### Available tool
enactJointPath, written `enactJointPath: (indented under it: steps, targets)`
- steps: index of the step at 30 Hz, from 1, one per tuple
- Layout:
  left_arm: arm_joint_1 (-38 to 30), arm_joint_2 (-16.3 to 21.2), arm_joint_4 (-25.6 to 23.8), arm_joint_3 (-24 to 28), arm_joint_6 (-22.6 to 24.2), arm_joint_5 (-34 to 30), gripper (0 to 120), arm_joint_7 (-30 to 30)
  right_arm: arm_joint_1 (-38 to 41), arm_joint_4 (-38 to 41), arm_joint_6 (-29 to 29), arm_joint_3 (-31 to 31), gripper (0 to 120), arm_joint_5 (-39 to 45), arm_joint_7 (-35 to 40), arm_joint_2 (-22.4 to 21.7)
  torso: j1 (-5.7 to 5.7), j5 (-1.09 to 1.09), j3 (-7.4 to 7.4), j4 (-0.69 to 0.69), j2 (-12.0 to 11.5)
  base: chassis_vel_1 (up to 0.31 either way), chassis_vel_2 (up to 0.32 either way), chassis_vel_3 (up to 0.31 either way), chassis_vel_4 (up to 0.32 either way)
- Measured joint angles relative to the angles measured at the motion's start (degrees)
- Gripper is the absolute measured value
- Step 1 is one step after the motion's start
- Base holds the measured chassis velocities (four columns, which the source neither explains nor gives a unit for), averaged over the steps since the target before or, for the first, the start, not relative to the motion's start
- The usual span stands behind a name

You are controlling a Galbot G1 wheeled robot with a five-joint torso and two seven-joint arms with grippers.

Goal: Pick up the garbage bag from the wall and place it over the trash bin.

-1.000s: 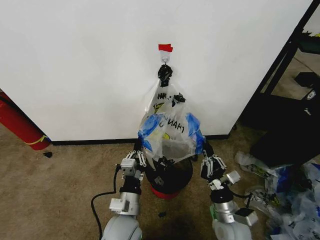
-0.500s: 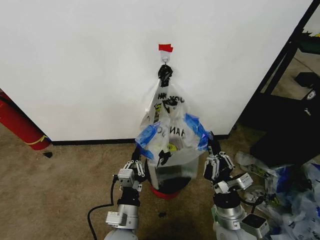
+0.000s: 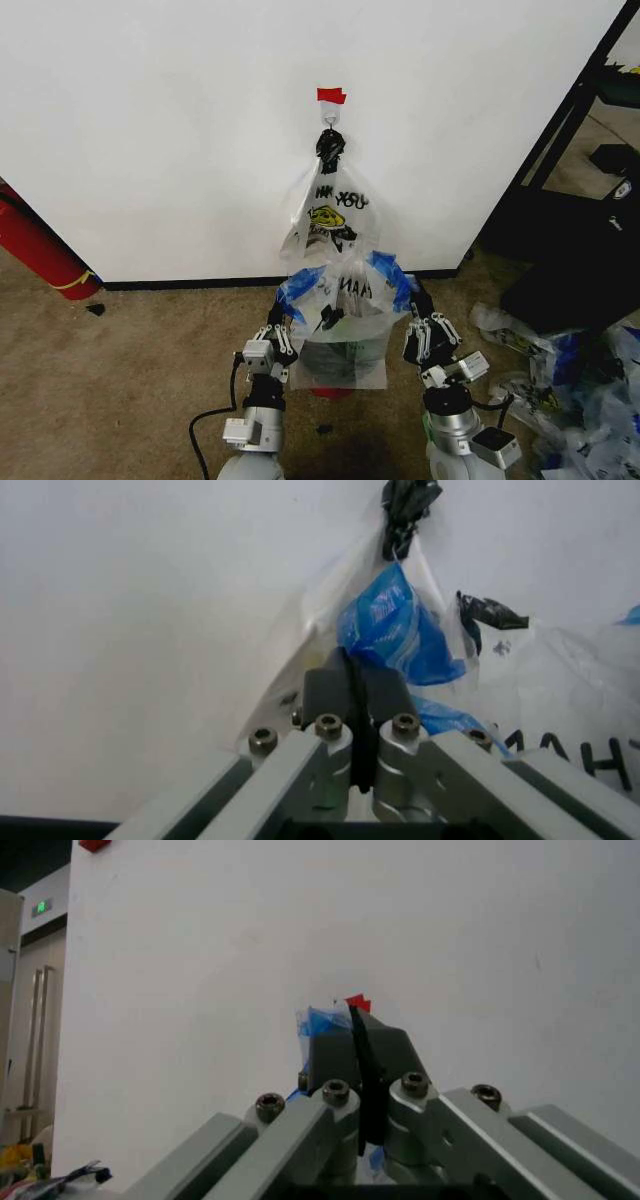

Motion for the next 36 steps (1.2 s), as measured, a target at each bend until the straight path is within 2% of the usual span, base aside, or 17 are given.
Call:
enactJointPath:
  steps: [6, 12, 18, 27, 30, 32, 34, 36]
  targets:
    - [-5.3, -1.2, 5.9, -0.3, -4.1, -4.8, 0, 3.9, 4.2, -3.5, 0.0, 0.8, 0, 1.8, -4.3, -0.1, 0.0, 0.0, 0.0, 0.0, 0.0, 0.0, 0.0, 0.0, 0.0]
    - [-6.5, -2.0, 9.1, -0.2, -6.6, -7.5, 0, 5.7, 5.8, -6.2, 0.5, 1.2, 0, 2.6, -8.3, -0.2, 0.0, 0.0, 0.0, 0.0, 0.0, 0.0, 0.0, 0.0, 0.0]
    - [-8.6, -3.9, 12.2, 0.3, -8.9, -13.1, 0, 9.8, 7.1, -8.3, 1.0, 3.6, 0, 5.0, -17.0, -0.6, 0.0, 0.1, 0.0, -0.01, 0.0, 0.0, 0.0, 0.0, 0.0]
    - [-7.5, -2.3, 13.4, 0.7, -8.7, -10.0, 0, 10.0, 5.5, -11.7, 3.0, 4.9, 0, 5.8, -23.1, -2.1, 0.0, 0.06, -0.01, -0.04, 0.0, 0.0, 0.0, 0.0, 0.0]
    - [-6.7, -1.0, 13.3, 0.8, -8.2, -8.3, 0, 9.9, 5.1, -12.1, 3.3, 5.7, 0, 6.7, -25.0, -3.4, 0.0, -0.08, -0.01, 0.01, 0.0, 0.0, 0.0, 0.0, 0.0]
    - [-6.7, 0.1, 13.5, 1.0, -8.0, -7.5, 0, 10.4, 5.2, -12.2, 3.3, 6.1, 0, 7.2, -25.6, -4.0, 0.0, -0.24, 0.0, 0.04, 0.0, 0.0, 0.0, 0.0, 0.0]
    - [-8.1, 2.2, 14.0, 0.8, -8.3, -6.0, 0, 11.9, 5.4, -12.2, 3.3, 6.3, 0, 7.4, -26.4, -4.2, -0.01, -0.09, -0.01, 0.02, 0.0, 0.0, 0.0, 0.0, 0.0]
    - [-8.7, 3.4, 14.2, 0.6, -8.6, -5.0, 0, 13.1, 5.4, -12.3, 3.2, 6.3, 0, 7.4, -26.9, -4.3, 0.0, -0.08, 0.0, 0.02, 0.0, 0.0, 0.0, 0.0, 0.0]
